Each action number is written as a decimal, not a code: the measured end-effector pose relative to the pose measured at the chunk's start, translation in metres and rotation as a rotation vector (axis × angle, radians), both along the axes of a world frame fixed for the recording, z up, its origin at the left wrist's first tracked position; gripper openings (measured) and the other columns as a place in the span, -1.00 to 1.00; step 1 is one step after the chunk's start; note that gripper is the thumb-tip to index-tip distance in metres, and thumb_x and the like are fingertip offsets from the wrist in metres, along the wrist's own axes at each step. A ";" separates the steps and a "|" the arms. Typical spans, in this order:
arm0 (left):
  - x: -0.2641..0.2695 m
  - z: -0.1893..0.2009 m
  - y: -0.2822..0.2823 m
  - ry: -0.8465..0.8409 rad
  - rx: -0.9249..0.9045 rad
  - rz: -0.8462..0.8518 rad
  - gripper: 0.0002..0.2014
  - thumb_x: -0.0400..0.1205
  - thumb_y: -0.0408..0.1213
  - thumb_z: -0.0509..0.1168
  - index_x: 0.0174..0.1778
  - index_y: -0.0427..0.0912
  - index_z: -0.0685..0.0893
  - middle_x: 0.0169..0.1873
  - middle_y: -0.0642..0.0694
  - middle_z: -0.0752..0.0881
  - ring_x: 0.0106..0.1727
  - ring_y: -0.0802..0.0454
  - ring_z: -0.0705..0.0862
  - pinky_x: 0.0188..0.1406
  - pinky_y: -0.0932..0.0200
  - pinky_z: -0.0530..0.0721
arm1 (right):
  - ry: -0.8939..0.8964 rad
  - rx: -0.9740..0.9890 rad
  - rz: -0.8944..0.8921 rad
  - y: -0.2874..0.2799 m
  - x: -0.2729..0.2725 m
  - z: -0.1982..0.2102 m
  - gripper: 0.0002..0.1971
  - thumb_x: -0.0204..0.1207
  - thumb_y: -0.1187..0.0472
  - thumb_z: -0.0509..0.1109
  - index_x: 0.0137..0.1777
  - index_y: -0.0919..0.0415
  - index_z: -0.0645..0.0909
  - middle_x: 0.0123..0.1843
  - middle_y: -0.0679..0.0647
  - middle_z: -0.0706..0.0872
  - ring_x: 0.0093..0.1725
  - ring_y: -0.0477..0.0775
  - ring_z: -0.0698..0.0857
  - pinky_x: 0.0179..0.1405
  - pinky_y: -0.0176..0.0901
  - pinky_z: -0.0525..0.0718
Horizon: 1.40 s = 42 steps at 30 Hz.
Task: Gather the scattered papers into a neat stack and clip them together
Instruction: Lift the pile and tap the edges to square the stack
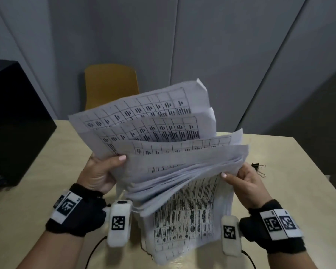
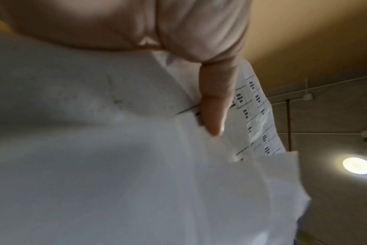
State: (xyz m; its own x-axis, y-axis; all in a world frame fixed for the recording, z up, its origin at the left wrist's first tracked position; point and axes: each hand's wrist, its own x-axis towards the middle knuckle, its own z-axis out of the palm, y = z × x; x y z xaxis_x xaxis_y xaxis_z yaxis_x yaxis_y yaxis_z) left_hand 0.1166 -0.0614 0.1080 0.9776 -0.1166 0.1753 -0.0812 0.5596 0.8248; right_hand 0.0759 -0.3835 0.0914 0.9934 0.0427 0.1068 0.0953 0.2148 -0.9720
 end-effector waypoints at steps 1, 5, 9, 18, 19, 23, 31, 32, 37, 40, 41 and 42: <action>0.000 -0.005 -0.004 0.027 -0.036 0.012 -0.38 -0.10 -0.16 0.74 -0.08 -0.02 0.82 -0.10 -0.03 0.83 0.01 0.00 0.78 0.07 -0.04 0.74 | 0.007 -0.017 -0.010 0.001 -0.001 -0.001 -0.39 -0.13 -0.06 0.74 -0.05 0.15 0.73 -0.11 0.16 0.83 -0.08 0.10 0.78 -0.10 -0.14 0.76; -0.001 -0.007 -0.021 0.070 -0.068 -0.038 -0.56 0.20 -0.34 0.61 0.02 -0.09 0.80 -0.02 -0.10 0.83 0.05 -0.06 0.78 -0.06 -0.02 0.76 | -0.009 -0.170 -0.072 0.007 -0.004 0.005 -0.68 0.23 0.16 0.59 -0.04 0.26 0.68 -0.17 0.06 0.85 -0.12 0.06 0.80 -0.17 -0.22 0.75; 0.005 0.006 -0.021 0.002 0.025 0.036 -0.67 0.27 -0.14 0.60 -0.05 0.02 0.83 -0.03 0.02 0.83 0.07 0.05 0.77 -0.02 0.10 0.75 | -0.056 -0.189 -0.178 0.010 -0.005 0.000 -0.78 0.21 0.06 0.55 -0.22 0.19 0.75 -0.26 0.03 0.84 -0.21 0.00 0.79 -0.20 -0.23 0.76; 0.000 -0.001 -0.016 -0.220 0.292 -0.093 -0.01 -0.02 0.14 0.66 0.35 0.12 0.41 0.12 0.26 0.73 0.19 0.22 0.68 0.02 0.31 0.68 | -0.090 -0.193 -0.367 0.011 -0.003 -0.003 -0.82 0.47 0.45 0.34 -0.13 0.14 0.62 -0.34 -0.15 0.81 -0.31 -0.18 0.74 -0.31 -0.37 0.71; -0.001 -0.004 -0.016 -0.228 0.381 -0.064 0.03 -0.04 0.10 0.68 0.34 0.13 0.34 0.10 0.28 0.72 0.20 0.22 0.66 0.05 0.32 0.67 | -0.088 -0.175 -0.362 0.011 -0.003 -0.001 -0.82 0.47 0.44 0.35 -0.13 0.13 0.62 -0.34 -0.12 0.81 -0.30 -0.15 0.74 -0.31 -0.34 0.72; 0.004 -0.011 -0.016 -0.217 0.564 0.077 0.07 -0.04 0.12 0.67 0.39 0.06 0.33 0.15 0.17 0.67 0.27 0.16 0.63 0.18 0.19 0.65 | -0.106 -0.101 -0.244 0.012 -0.007 0.008 -0.87 0.35 0.31 0.39 -0.17 0.20 0.76 -0.25 -0.01 0.84 -0.21 -0.02 0.79 -0.23 -0.26 0.75; 0.003 0.003 -0.012 -0.165 0.499 -0.149 -0.11 -0.15 0.03 0.71 0.11 -0.12 0.60 -0.11 0.22 0.82 0.00 0.30 0.75 -0.10 0.38 0.69 | -0.105 -0.024 0.040 0.001 -0.006 0.012 -0.51 0.07 -0.13 0.66 -0.02 0.08 0.78 -0.03 0.08 0.83 0.01 0.09 0.77 0.02 -0.15 0.73; 0.004 0.004 -0.012 -0.141 0.507 -0.137 -0.20 -0.13 -0.06 0.73 0.05 -0.10 0.67 -0.14 0.20 0.83 -0.01 0.29 0.76 -0.10 0.40 0.69 | -0.097 -0.011 0.025 0.003 -0.005 0.011 -0.51 0.06 -0.13 0.66 -0.03 0.09 0.78 -0.04 0.08 0.83 0.00 0.09 0.78 0.00 -0.16 0.73; 0.002 -0.003 -0.019 -0.175 0.538 0.058 -0.65 0.10 -0.16 0.68 -0.23 0.21 0.83 -0.22 0.26 0.82 -0.07 0.35 0.75 -0.07 0.45 0.66 | -0.120 -0.008 -0.138 0.015 -0.004 0.003 -0.57 0.12 -0.13 0.63 -0.05 0.06 0.78 -0.11 0.01 0.84 -0.06 0.02 0.78 -0.05 -0.21 0.73; 0.000 0.000 -0.023 -0.211 0.596 0.240 -0.65 0.31 -0.38 0.58 -0.26 0.26 0.80 -0.27 0.40 0.78 -0.11 0.45 0.72 -0.07 0.52 0.61 | -0.196 -0.028 -0.245 0.026 -0.005 0.004 -0.87 0.36 0.13 0.50 -0.09 0.04 0.76 -0.17 -0.05 0.84 -0.10 -0.03 0.77 -0.11 -0.26 0.72; 0.001 0.001 -0.024 -0.210 0.597 0.288 -0.63 0.34 -0.47 0.55 -0.23 0.19 0.79 -0.29 0.44 0.76 -0.13 0.49 0.70 -0.10 0.55 0.60 | -0.220 -0.023 -0.255 0.028 -0.005 0.004 -0.86 0.36 0.11 0.52 -0.09 0.09 0.76 -0.16 -0.04 0.83 -0.10 -0.02 0.77 -0.11 -0.25 0.73; -0.002 0.006 -0.026 -0.188 0.575 0.331 -0.62 0.36 -0.52 0.52 -0.18 0.13 0.74 -0.31 0.47 0.75 -0.16 0.52 0.69 -0.15 0.59 0.59 | -0.226 -0.016 -0.253 0.029 -0.006 0.005 -0.78 0.33 0.07 0.54 -0.09 0.15 0.74 -0.16 -0.03 0.83 -0.10 -0.02 0.77 -0.11 -0.24 0.73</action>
State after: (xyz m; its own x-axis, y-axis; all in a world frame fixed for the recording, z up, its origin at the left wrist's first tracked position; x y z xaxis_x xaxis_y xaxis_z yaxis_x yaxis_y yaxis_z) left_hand 0.1150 -0.0872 0.1139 0.9368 0.0581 0.3450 -0.3431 -0.0412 0.9384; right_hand 0.0696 -0.3542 0.0967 0.9239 -0.1988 0.3269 0.3571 0.1417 -0.9232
